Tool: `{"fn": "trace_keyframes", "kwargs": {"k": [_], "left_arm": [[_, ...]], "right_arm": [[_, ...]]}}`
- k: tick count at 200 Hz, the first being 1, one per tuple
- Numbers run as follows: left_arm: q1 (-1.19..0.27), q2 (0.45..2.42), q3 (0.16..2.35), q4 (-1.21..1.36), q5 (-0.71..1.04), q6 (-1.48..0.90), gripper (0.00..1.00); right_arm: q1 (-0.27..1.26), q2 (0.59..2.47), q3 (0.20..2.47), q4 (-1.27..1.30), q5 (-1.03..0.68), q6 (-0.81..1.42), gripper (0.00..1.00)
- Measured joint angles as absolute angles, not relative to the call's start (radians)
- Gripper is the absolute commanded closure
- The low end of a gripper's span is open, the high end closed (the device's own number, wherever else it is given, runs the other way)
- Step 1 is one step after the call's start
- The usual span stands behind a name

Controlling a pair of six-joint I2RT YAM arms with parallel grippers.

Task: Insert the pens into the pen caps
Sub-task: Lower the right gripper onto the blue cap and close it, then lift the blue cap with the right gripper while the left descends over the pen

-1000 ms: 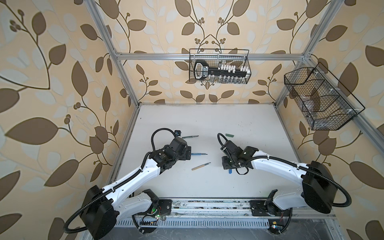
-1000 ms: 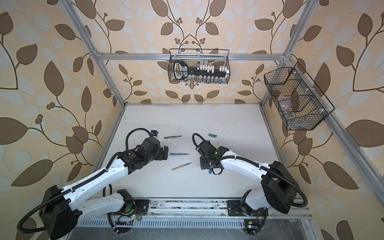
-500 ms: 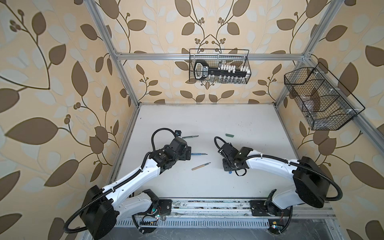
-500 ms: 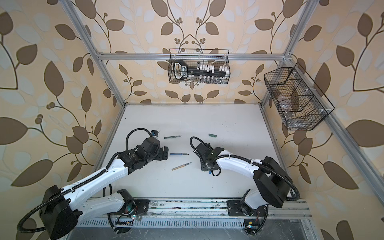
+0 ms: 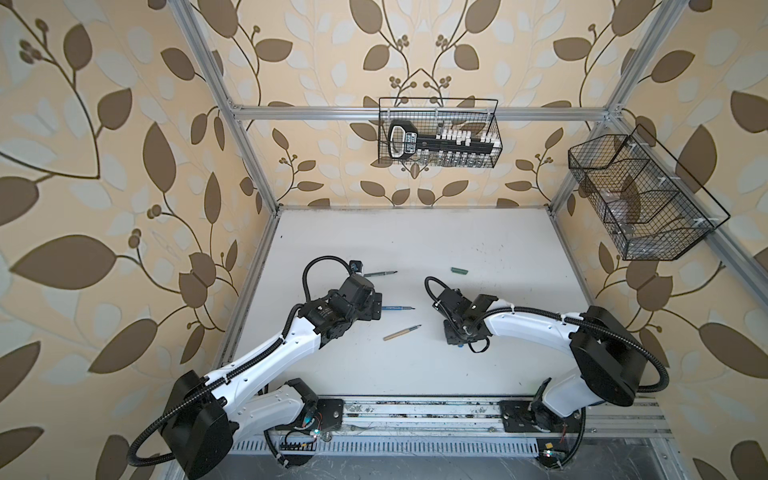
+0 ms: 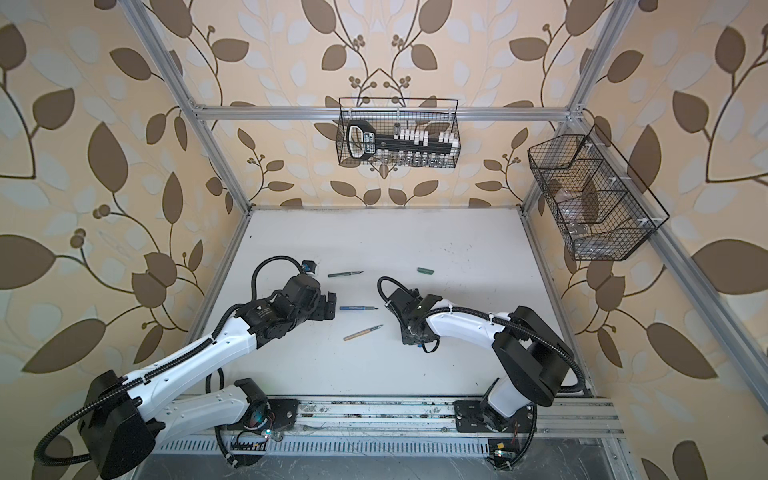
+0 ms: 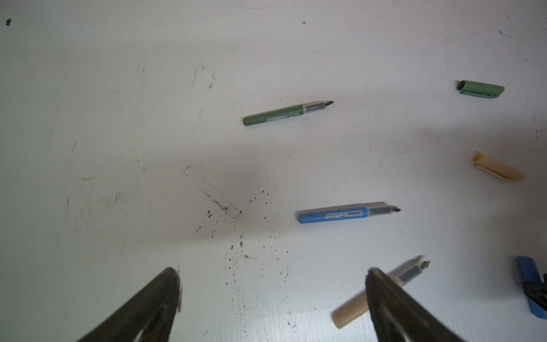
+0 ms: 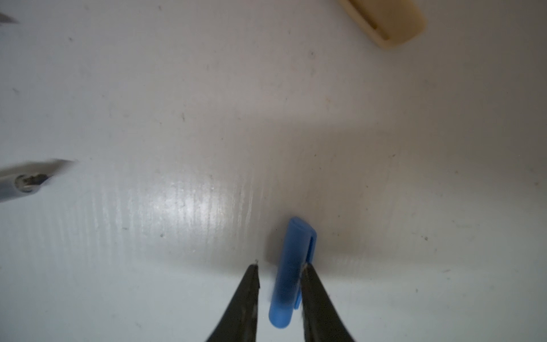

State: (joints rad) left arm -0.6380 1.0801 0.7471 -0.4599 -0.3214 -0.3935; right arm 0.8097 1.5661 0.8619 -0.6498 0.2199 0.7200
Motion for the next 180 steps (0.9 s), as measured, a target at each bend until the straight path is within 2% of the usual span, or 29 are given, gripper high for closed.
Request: {"fn": "trace_keyframes", "kwargs": {"k": [47,64,147,180], "left_arm": [[-0.638,1.08,0.747,-0.46,-0.323,-0.392,0.01],[-0.638,1.08,0.747,-0.46,-0.323,-0.392,0.01],[-0.638,1.082,0.747,-0.461,-0.324,-0.378,0.01],[-0.638,1.088,0.747,-0.461,-0.323,-0.372,0.01]], "right_arm": [[0.81,1.583,0.862,-0.651,0.24,0.717,0.74],[0.81,1.592,0.862,-0.651,0.247,0.714,0.78],[0.819,1.631,0.886,-0.661,0.279,0.694,0.79],[0.824,1.637,0.897,-0.679,0.289,0.681,0.84]]}}
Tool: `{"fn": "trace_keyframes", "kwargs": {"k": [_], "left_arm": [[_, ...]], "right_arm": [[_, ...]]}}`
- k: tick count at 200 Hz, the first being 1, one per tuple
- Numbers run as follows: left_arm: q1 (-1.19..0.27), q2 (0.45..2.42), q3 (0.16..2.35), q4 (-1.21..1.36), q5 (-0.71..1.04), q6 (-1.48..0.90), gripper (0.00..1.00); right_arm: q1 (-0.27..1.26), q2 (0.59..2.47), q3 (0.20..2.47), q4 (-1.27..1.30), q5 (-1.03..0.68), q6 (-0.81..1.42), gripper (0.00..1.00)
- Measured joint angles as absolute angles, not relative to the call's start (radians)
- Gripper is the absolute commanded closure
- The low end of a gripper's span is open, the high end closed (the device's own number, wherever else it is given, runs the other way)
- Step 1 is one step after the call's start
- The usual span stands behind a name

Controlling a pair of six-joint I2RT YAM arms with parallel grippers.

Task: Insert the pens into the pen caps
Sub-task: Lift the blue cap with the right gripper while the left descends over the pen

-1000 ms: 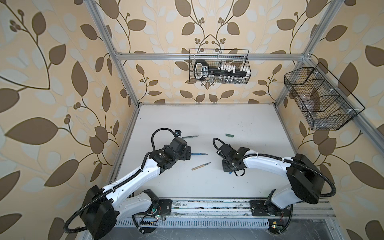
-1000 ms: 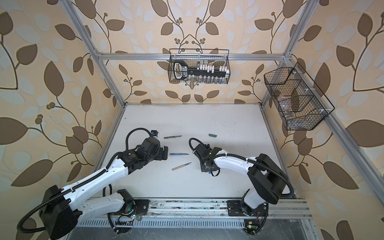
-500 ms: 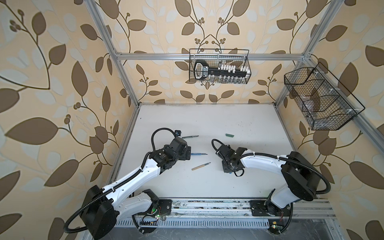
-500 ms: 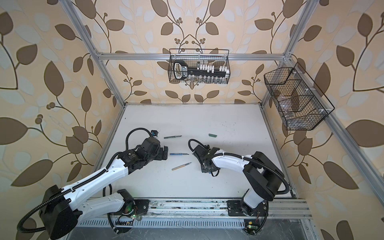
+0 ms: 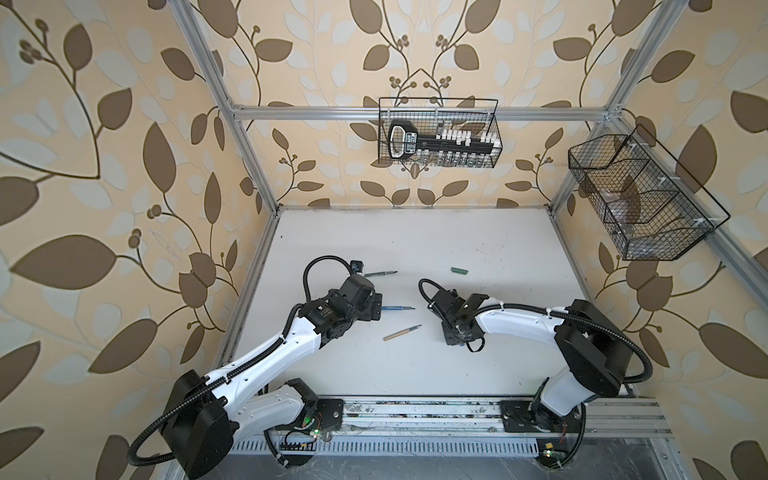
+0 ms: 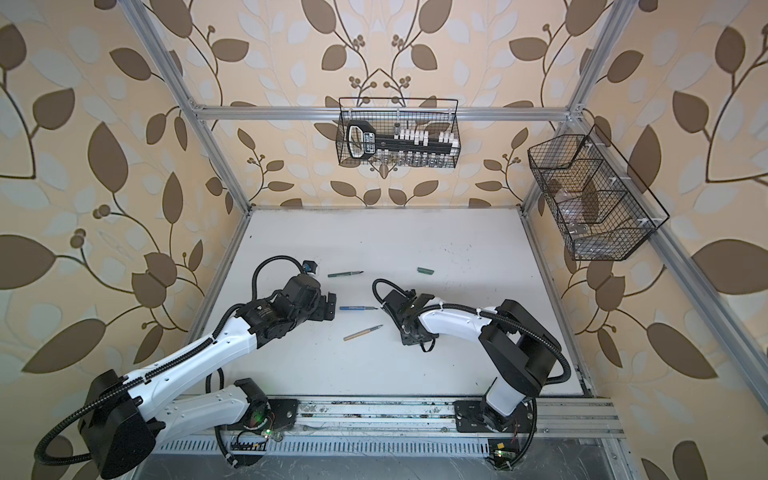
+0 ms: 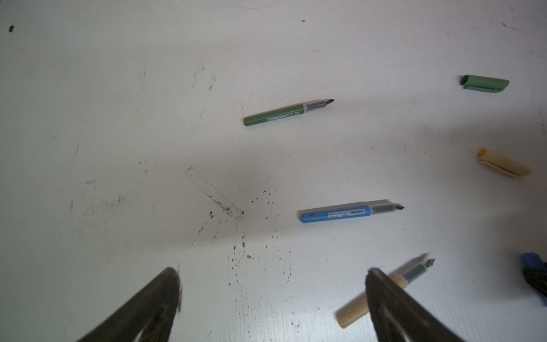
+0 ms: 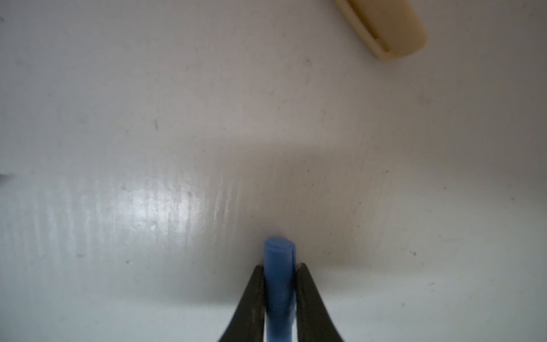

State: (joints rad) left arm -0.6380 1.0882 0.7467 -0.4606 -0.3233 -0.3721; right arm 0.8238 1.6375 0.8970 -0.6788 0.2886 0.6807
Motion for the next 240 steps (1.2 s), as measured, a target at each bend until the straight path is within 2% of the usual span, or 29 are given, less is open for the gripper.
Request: {"fn": "trace_keyframes", "kwargs": {"k": [44,78,126,168,191,240], "left_arm": [[-0.638,1.15,0.748,-0.46,-0.298,-0.364,0.01],[-0.638,1.231,0.766,-0.451,-0.257,-0.332,0.01],[-0.638,1.467,0.913,-0.444,-0.162,-0.215,0.01],[-0.613,1.628,1.036,-0.457,-0.054,-0.12,0.03],[-0.603,1.681,1.085,-0.479,-0.012,-0.079,0.07],[-0.601,1.726,1.1,-0.535,0.019,-0.019,0.07]], "right_arm": [[0.823,1.608,0.898,-0.686,0.277,0.669,0.87],[0.802,1.514,0.891,-0.668,0.246,0.657,0.9],[0.715,1.312,0.769,-0.549,0.131,0.65,0.91],[0.71,1.238,0.702,-0.492,0.076,0.65,0.91],[0.704,1.182,0.653,-0.475,0.06,0.653,0.91],[0.68,1.108,0.582,-0.444,0.032,0.654,0.91]]}}
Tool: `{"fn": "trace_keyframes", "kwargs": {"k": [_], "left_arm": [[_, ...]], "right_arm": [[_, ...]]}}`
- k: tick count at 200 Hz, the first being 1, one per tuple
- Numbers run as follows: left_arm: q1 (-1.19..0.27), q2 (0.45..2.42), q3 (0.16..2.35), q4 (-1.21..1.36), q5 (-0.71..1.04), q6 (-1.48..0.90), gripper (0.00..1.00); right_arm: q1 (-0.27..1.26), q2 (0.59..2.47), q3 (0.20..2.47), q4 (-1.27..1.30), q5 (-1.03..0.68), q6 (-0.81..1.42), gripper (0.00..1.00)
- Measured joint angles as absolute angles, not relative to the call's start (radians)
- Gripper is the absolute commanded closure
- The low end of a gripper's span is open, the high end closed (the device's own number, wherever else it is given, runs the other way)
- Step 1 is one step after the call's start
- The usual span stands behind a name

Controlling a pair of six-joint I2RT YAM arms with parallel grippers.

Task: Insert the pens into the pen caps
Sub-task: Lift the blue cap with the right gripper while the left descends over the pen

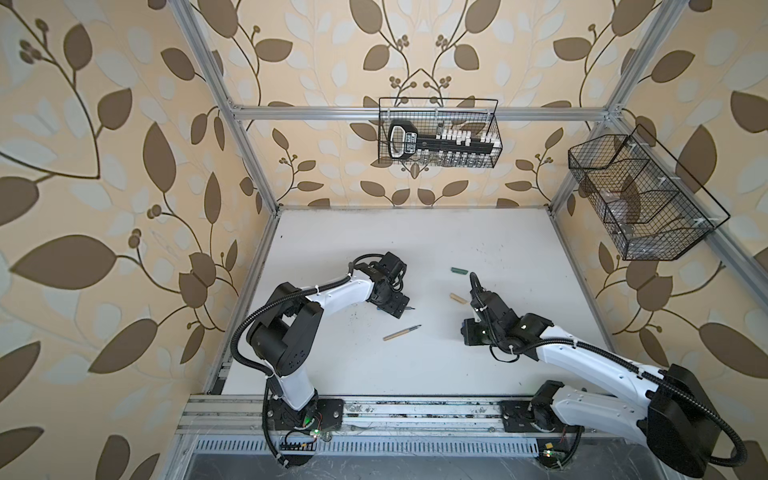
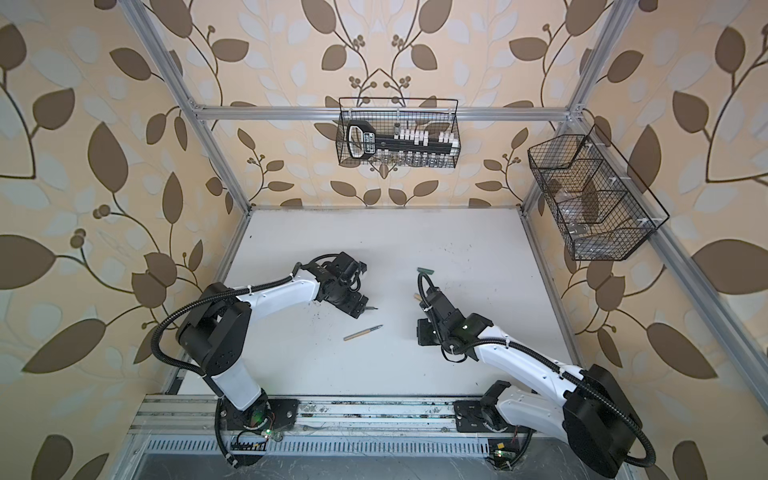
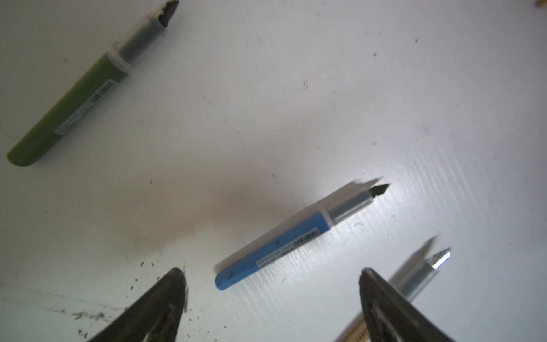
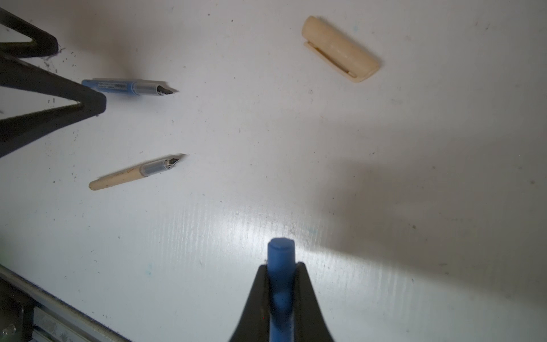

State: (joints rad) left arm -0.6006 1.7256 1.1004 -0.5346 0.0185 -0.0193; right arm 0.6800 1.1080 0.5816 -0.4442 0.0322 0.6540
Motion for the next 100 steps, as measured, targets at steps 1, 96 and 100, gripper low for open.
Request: {"fn": "trace_keyframes", "kwargs": {"k": [1,96,100], "left_arm": [[-0.601,1.726,1.1,-0.535,0.018,-0.019,0.07],[-0.601,1.789,1.102,-0.504,-0.006,0.004,0.12],[-0.601,1.789,1.102,-0.5,-0.004,0.004,0.13]], "right_arm": [[0.68,1.108,0.58,-0.444,0.032,0.654,0.91],[0.68,1.075,0.543,-0.399,0.02,0.681,0.91],[0.68,1.075,0.542,-0.398,0.018,0.683,0.9]]}}
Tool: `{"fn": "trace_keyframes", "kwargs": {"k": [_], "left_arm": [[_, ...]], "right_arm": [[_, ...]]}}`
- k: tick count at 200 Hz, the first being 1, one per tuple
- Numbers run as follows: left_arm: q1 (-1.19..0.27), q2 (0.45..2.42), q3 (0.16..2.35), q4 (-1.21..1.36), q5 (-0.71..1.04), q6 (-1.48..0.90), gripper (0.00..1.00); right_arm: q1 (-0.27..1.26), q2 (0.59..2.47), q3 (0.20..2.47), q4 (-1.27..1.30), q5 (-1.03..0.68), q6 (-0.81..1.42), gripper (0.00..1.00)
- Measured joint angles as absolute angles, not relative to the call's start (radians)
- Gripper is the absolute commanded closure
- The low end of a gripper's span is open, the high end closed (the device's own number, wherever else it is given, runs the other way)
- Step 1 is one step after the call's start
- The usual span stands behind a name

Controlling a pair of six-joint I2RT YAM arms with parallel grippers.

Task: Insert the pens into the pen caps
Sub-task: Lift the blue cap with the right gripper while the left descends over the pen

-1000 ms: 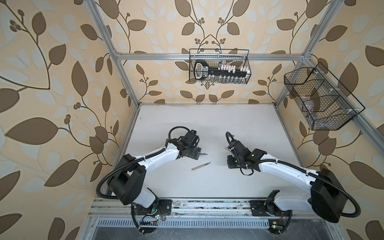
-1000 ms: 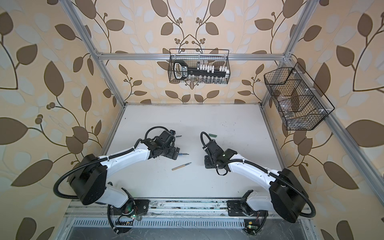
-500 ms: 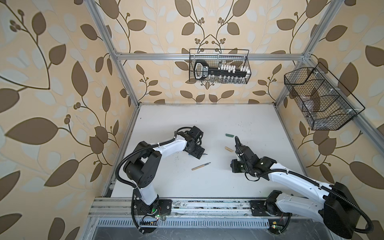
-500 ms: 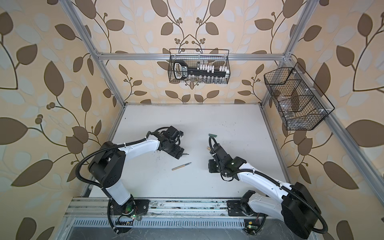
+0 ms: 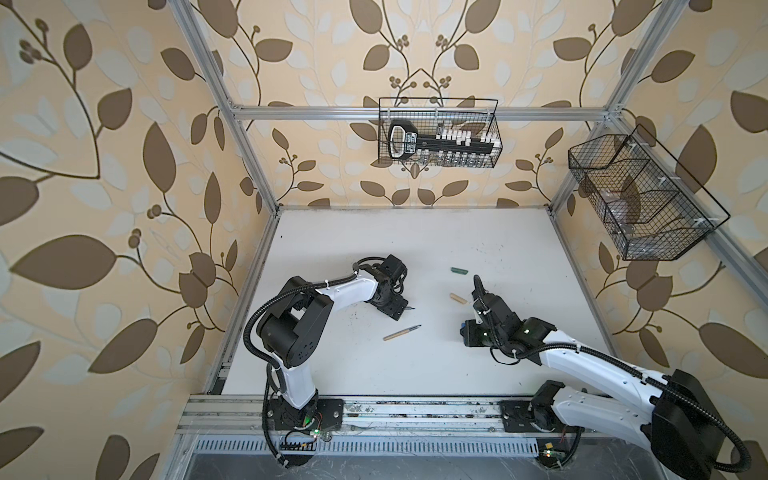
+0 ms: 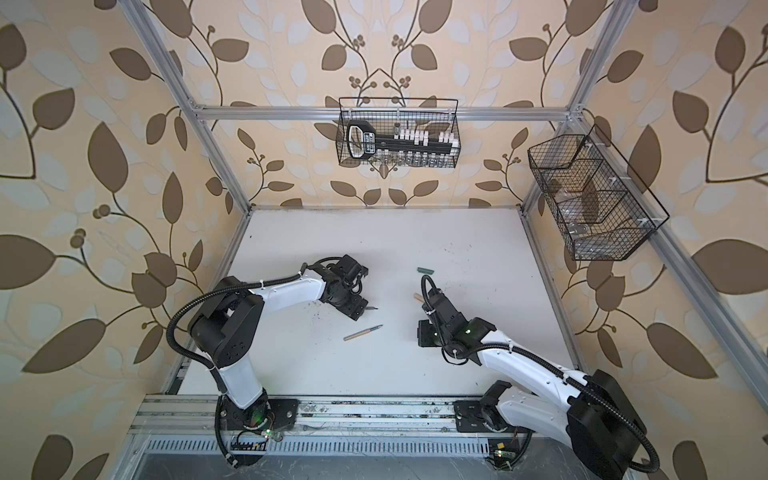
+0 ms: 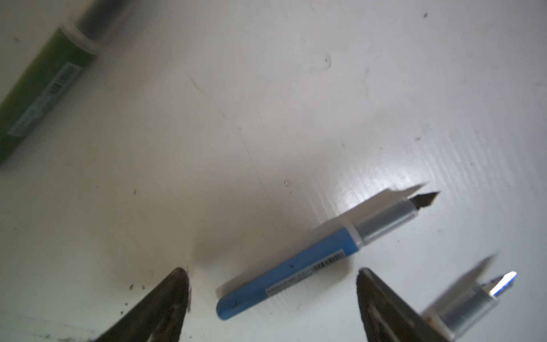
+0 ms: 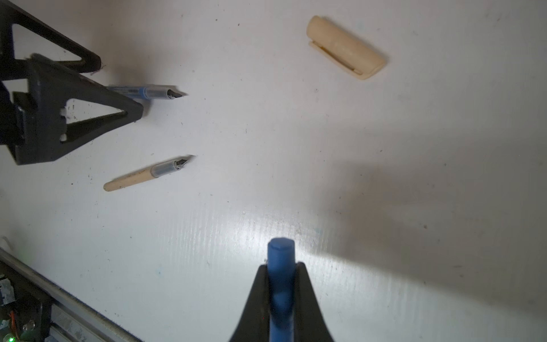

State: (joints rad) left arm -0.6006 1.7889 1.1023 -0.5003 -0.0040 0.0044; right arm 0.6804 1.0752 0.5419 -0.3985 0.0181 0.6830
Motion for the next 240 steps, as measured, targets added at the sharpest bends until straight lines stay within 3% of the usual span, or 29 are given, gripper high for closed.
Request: {"fn": "trace_keyframes", "kwargs": {"k": [182,240], "left_arm": [[-0.601,1.819,1.095,-0.376,0.077,-0.194,0.57],[-0.601,1.803,1.071,-0.363,0.072,-0.319,0.63]], "right_arm": [[0.68,1.066,0.521,-0.353,0.01,0.706,0.9],[0.681,1.068,0.521,-0.337,0.007,0.706,0.9]]}}
